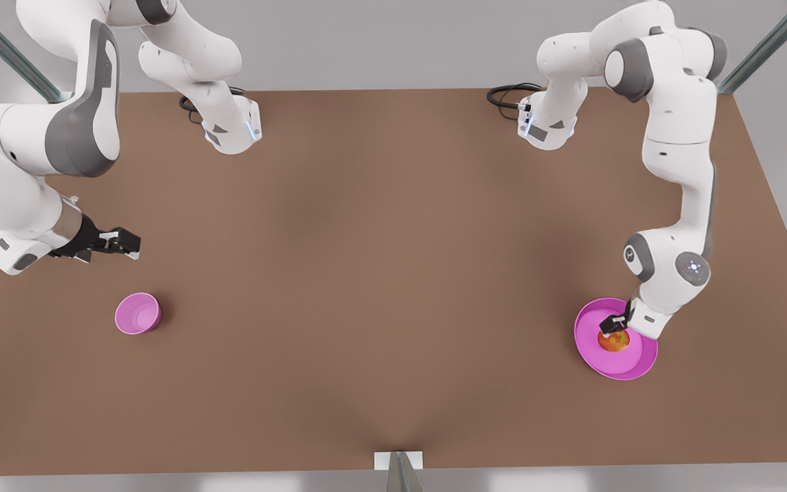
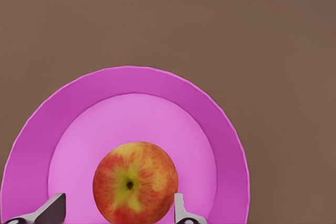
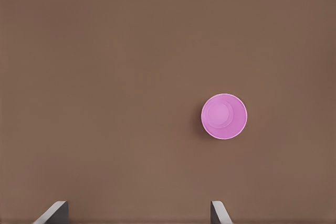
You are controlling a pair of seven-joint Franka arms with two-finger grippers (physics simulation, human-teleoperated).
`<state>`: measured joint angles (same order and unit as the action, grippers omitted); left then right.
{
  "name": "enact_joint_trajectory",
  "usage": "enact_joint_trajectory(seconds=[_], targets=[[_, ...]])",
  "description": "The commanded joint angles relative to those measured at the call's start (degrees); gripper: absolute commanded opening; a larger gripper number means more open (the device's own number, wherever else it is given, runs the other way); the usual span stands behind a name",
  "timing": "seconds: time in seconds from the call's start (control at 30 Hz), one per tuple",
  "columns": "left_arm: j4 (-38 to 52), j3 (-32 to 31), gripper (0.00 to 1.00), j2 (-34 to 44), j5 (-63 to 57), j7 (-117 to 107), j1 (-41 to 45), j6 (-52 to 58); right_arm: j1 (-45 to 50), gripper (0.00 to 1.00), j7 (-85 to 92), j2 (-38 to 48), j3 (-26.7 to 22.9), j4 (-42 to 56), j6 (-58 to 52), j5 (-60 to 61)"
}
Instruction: Use the left arm to pick up the apple from the plate, transfer it to the gripper of the right arm, and then use the right arm to place it into the bowl
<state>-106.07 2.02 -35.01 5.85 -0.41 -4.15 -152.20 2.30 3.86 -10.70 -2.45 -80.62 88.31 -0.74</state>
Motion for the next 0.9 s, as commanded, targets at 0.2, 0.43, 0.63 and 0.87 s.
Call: enact_joint_trajectory(seconds=[0.2, 0.43, 0.63, 0.87], targets=[[-0.01, 0.00, 1.00, -2.87, -0.05, 1.38, 0.10, -6.27, -0.10, 1.00, 0.19, 0.06, -0.01, 0.03, 0.02, 0.04], [0.25, -0.09, 1.00, -4.28, -0.05, 1.38, 0.37, -7.59, -0.19, 1.00, 0.36, 0.06, -0.01, 0.03, 0.02, 0.04], [0.60, 0.00, 0.95, -5.60, -0.13, 1.38, 0.37, -9.35, -0.37, 1.00, 0.80, 0.06, -0.10, -0.06, 0.02, 0.04], [0.60, 0.00, 0.74, -5.43, -0.22, 1.47, 0.98, -9.35, -0.54, 1.00, 0.80, -0.02, -0.10, -0.06, 0.02, 0.04]])
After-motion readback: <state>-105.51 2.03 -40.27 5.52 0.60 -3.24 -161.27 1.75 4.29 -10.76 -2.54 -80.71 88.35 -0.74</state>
